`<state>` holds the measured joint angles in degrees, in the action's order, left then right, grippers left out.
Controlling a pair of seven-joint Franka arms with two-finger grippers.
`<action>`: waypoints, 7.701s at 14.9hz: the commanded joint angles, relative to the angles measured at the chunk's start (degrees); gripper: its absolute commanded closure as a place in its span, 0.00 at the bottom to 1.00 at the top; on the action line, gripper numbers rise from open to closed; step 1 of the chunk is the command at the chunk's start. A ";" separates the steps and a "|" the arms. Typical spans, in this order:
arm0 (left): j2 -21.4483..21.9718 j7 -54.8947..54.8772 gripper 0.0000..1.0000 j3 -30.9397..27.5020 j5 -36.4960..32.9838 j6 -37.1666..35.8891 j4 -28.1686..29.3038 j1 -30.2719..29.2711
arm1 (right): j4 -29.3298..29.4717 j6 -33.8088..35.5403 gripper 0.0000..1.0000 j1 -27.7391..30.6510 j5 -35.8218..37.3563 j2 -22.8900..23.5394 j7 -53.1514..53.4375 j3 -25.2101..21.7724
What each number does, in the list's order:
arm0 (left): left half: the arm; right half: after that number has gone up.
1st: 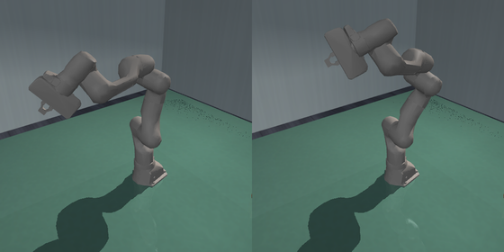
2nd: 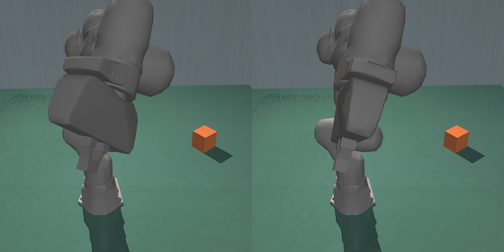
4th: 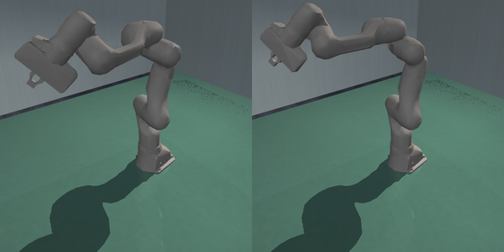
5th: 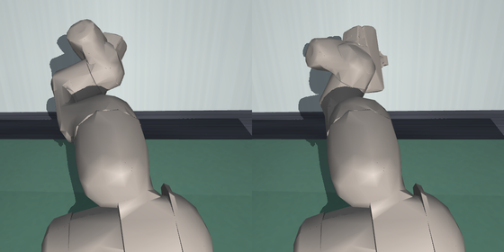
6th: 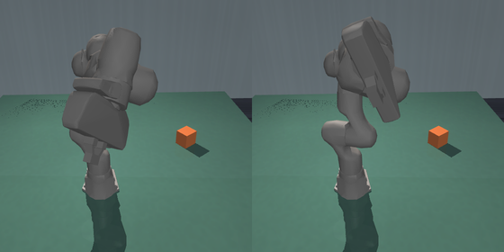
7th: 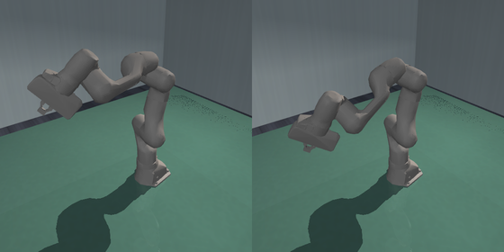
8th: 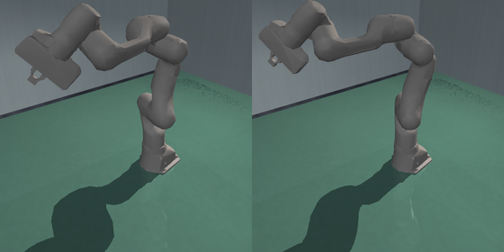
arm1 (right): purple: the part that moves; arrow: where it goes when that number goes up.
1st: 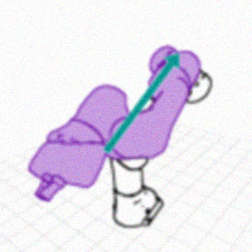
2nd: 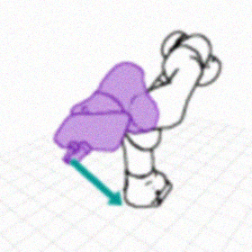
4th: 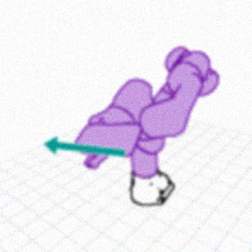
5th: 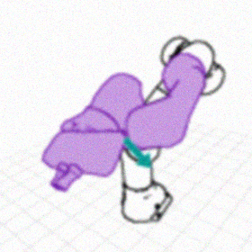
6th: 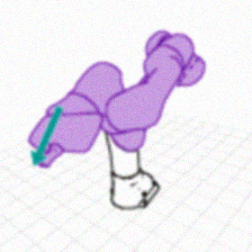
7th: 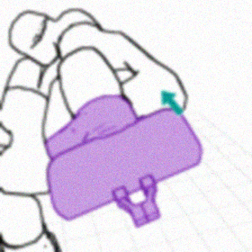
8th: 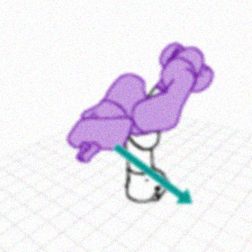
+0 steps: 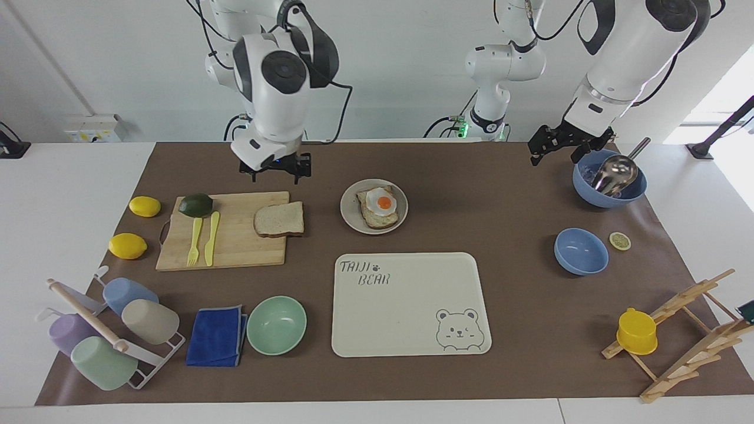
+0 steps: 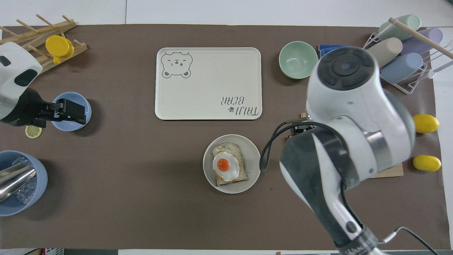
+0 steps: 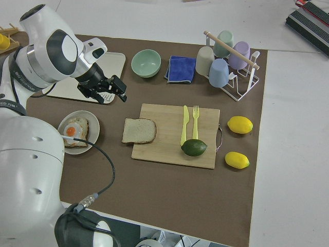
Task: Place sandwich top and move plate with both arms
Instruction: 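Reach the right gripper to the bread slice on the wooden board, then grasp the bread slice with the right gripper and lift it, then carry the bread over the egg plate and lower it on top, then release the bread and withdraw the right gripper while the left gripper advances, then move the left gripper to the white plate rim and grasp it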
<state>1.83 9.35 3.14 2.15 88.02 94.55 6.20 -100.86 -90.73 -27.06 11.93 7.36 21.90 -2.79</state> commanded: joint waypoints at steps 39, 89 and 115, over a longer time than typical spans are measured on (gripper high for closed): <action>0.01 -0.21 0.00 1.08 -1.01 5.14 0.55 0.30 | -15.71 -13.71 1.00 -9.30 16.11 4.60 9.92 -0.11; 4.67 9.45 0.00 1.17 8.66 32.44 33.13 17.61 | 5.24 5.58 0.00 21.79 -11.23 -9.64 -12.23 0.24; -4.91 11.39 0.45 1.17 32.92 56.56 42.47 28.95 | 8.49 4.60 0.00 23.55 -11.67 -8.23 -19.71 -3.28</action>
<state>-2.59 20.46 4.99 33.61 142.05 136.13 33.39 -91.96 -86.10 -3.32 2.16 -0.30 -0.04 -5.99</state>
